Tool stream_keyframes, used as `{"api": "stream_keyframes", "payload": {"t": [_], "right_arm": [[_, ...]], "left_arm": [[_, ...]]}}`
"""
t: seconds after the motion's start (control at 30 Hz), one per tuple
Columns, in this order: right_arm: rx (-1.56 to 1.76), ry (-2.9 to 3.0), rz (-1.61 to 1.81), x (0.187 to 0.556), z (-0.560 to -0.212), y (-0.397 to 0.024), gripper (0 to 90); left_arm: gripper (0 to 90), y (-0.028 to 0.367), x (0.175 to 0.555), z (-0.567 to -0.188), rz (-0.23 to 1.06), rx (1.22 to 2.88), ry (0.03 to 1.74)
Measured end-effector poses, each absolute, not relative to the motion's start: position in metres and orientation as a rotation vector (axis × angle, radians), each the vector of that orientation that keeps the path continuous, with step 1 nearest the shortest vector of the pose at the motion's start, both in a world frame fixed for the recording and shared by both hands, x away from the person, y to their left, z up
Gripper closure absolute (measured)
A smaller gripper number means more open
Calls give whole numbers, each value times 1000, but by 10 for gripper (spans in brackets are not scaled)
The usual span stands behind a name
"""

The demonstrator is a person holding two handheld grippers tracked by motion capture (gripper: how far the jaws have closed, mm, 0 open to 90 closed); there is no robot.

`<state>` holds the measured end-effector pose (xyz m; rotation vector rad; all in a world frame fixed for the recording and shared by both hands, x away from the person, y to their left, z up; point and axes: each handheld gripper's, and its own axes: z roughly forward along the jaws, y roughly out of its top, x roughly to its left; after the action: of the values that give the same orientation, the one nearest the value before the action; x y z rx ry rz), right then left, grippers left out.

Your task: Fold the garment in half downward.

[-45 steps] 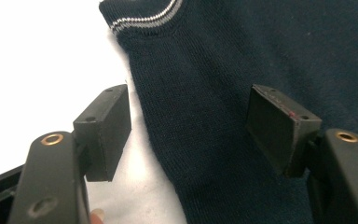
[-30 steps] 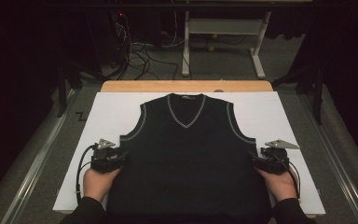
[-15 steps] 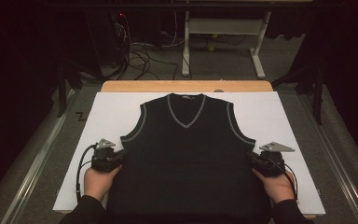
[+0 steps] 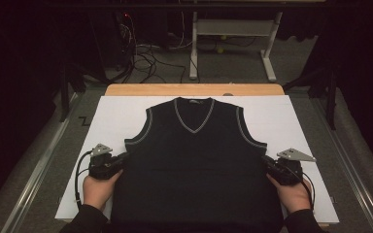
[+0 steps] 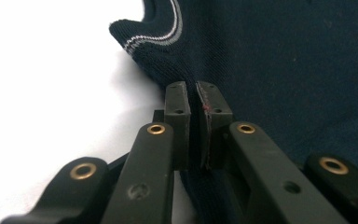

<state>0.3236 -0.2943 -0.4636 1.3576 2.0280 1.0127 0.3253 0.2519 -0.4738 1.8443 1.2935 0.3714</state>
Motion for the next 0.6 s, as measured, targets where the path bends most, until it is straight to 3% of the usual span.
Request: {"api": "stream_keyframes", "payload": {"t": [0.6], "right_arm": [[1283,1969,1090,308,-450,-303,858]], "left_arm": [[800,265,306,-457,381,1785,1220]]}}
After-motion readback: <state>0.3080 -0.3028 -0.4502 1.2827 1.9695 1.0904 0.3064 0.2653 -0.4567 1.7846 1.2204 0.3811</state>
